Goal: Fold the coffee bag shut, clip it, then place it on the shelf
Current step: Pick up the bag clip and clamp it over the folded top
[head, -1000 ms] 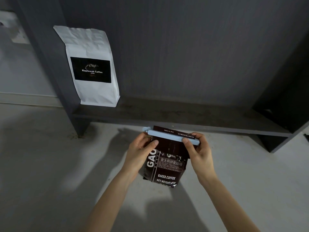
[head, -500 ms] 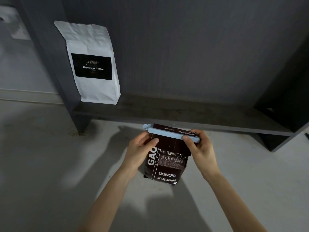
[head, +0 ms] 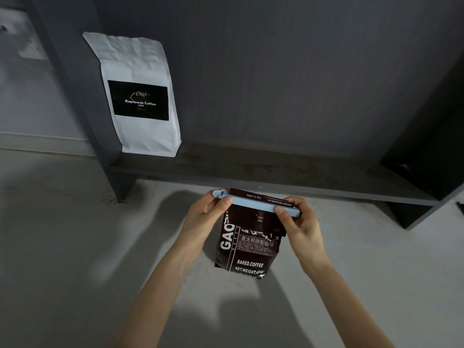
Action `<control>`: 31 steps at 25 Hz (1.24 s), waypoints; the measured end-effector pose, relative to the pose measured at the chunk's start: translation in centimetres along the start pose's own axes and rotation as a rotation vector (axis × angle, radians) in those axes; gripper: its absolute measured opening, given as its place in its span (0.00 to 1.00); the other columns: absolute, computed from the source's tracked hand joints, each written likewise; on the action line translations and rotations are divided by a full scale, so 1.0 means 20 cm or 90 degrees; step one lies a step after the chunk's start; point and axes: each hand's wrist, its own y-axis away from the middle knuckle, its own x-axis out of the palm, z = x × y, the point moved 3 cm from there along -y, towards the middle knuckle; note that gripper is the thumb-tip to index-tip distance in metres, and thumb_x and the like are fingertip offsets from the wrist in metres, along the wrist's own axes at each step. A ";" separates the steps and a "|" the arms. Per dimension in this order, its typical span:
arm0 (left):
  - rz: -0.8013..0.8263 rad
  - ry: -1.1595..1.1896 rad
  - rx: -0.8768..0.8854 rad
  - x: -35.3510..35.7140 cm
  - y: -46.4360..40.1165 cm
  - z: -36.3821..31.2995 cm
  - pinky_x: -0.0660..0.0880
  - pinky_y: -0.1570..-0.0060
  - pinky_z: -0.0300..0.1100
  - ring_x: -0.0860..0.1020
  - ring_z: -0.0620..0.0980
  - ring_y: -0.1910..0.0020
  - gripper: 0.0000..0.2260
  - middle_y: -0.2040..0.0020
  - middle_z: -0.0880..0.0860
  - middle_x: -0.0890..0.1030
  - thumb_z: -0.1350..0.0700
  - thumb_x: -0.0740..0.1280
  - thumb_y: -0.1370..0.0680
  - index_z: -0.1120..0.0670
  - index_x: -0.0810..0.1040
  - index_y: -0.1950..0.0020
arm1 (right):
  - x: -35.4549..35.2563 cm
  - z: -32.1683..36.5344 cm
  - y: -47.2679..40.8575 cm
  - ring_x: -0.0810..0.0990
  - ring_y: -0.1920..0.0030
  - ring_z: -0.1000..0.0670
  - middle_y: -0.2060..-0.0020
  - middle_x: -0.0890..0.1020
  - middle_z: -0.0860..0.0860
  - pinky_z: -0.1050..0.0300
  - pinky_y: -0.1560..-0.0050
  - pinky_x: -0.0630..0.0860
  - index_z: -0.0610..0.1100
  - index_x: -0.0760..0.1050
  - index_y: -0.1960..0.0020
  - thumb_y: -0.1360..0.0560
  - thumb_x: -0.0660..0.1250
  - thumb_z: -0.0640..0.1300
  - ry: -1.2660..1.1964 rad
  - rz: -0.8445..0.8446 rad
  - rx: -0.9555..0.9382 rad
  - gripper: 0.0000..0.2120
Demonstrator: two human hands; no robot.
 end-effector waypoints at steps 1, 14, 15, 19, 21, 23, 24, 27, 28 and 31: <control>-0.011 0.018 -0.005 0.00 0.00 0.01 0.73 0.48 0.37 0.80 0.46 0.49 0.18 0.52 0.50 0.84 0.47 0.66 0.33 0.54 0.78 0.48 | 0.00 0.00 0.00 0.79 0.67 0.61 0.64 0.77 0.50 0.69 0.69 0.76 0.49 0.70 0.58 0.28 0.64 0.38 -0.002 0.000 0.002 0.07; -0.064 0.054 0.035 0.04 0.01 0.03 0.76 0.62 0.31 0.80 0.42 0.61 0.06 0.59 0.50 0.80 0.51 0.65 0.29 0.53 0.74 0.56 | -0.01 -0.02 0.01 0.80 0.67 0.60 0.63 0.78 0.50 0.68 0.69 0.77 0.49 0.71 0.57 0.28 0.64 0.38 -0.012 -0.011 0.016 0.06; -0.070 0.048 0.037 0.04 0.00 0.03 0.76 0.62 0.31 0.80 0.42 0.62 0.05 0.60 0.50 0.80 0.52 0.65 0.29 0.52 0.74 0.57 | 0.00 -0.02 0.01 0.80 0.67 0.60 0.63 0.78 0.50 0.68 0.69 0.76 0.49 0.71 0.57 0.28 0.64 0.38 -0.015 -0.012 0.016 0.06; -0.075 0.032 0.043 0.05 0.01 0.02 0.76 0.63 0.31 0.79 0.42 0.62 0.09 0.59 0.50 0.80 0.51 0.64 0.28 0.56 0.74 0.53 | 0.00 -0.01 0.01 0.81 0.66 0.60 0.62 0.79 0.50 0.69 0.70 0.76 0.49 0.71 0.57 0.28 0.65 0.38 -0.032 -0.017 0.018 0.06; -0.096 0.034 0.046 0.05 0.01 0.03 0.76 0.64 0.29 0.80 0.41 0.62 0.11 0.58 0.51 0.80 0.51 0.63 0.27 0.58 0.74 0.50 | 0.00 -0.02 0.02 0.81 0.65 0.60 0.61 0.79 0.50 0.69 0.68 0.76 0.49 0.71 0.55 0.29 0.65 0.39 -0.039 -0.020 0.016 0.07; -0.108 0.047 0.043 0.04 0.02 0.03 0.75 0.63 0.28 0.80 0.40 0.60 0.11 0.57 0.50 0.81 0.52 0.63 0.26 0.58 0.75 0.49 | -0.02 -0.04 0.03 0.80 0.64 0.62 0.61 0.79 0.51 0.70 0.65 0.76 0.48 0.72 0.52 0.28 0.64 0.38 -0.044 -0.036 0.008 0.07; -0.102 0.044 0.038 0.04 0.02 0.03 0.75 0.62 0.28 0.81 0.41 0.59 0.12 0.57 0.50 0.82 0.51 0.63 0.27 0.57 0.76 0.50 | -0.03 -0.04 0.04 0.80 0.64 0.63 0.61 0.80 0.51 0.71 0.64 0.76 0.47 0.72 0.52 0.27 0.64 0.37 -0.045 -0.043 0.005 0.06; -0.083 0.042 0.027 0.03 0.02 0.03 0.75 0.60 0.28 0.81 0.41 0.57 0.10 0.56 0.49 0.82 0.51 0.63 0.26 0.55 0.76 0.50 | -0.05 -0.05 0.04 0.80 0.62 0.63 0.60 0.81 0.51 0.72 0.61 0.76 0.46 0.74 0.54 0.27 0.63 0.37 -0.038 -0.046 0.000 0.06; -0.081 0.052 0.023 0.03 0.02 0.03 0.75 0.61 0.28 0.81 0.41 0.57 0.09 0.56 0.49 0.82 0.52 0.62 0.26 0.54 0.76 0.51 | -0.05 -0.05 0.03 0.80 0.62 0.63 0.60 0.81 0.51 0.72 0.61 0.76 0.46 0.74 0.54 0.27 0.63 0.37 -0.033 -0.044 -0.001 0.05; -0.064 0.029 0.024 0.02 0.02 0.05 0.75 0.54 0.31 0.80 0.41 0.52 0.10 0.52 0.49 0.83 0.52 0.63 0.26 0.52 0.77 0.48 | -0.04 -0.06 0.02 0.80 0.62 0.63 0.60 0.81 0.51 0.73 0.62 0.75 0.44 0.75 0.52 0.26 0.63 0.38 -0.019 -0.024 0.001 0.05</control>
